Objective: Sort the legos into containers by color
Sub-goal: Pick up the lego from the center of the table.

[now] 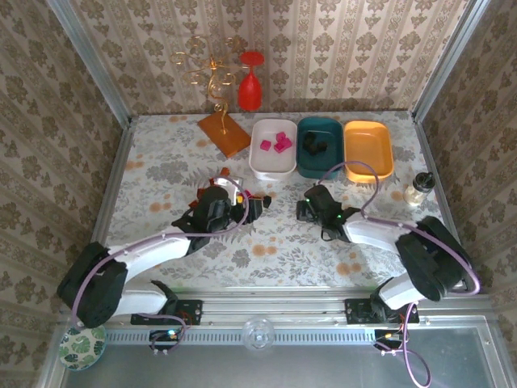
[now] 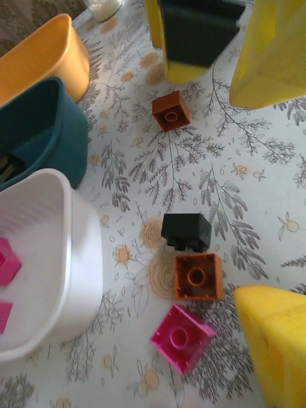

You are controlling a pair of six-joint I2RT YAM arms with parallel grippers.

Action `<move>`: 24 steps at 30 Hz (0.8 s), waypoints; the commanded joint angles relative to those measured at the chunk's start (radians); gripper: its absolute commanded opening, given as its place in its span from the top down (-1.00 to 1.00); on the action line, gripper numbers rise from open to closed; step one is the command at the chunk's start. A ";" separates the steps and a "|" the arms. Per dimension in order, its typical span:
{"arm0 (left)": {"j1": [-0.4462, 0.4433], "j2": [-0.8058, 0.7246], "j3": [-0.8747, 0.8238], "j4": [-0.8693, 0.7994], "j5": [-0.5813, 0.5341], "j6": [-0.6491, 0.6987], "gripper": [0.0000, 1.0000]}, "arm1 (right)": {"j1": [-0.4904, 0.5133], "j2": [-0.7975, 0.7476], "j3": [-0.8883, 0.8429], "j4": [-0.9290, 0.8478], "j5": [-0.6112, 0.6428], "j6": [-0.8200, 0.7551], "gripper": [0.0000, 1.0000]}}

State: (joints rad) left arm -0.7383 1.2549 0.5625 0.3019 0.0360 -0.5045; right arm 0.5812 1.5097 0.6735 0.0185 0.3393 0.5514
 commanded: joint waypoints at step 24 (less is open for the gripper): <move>0.153 -0.192 -0.082 -0.129 -0.045 0.033 -0.50 | -0.252 -0.170 0.166 -0.024 -0.034 -0.133 0.47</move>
State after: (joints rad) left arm -0.5976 1.0935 0.4889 0.1989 -0.0154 -0.5007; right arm 0.4274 1.3769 0.8074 -0.0254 0.3286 0.4324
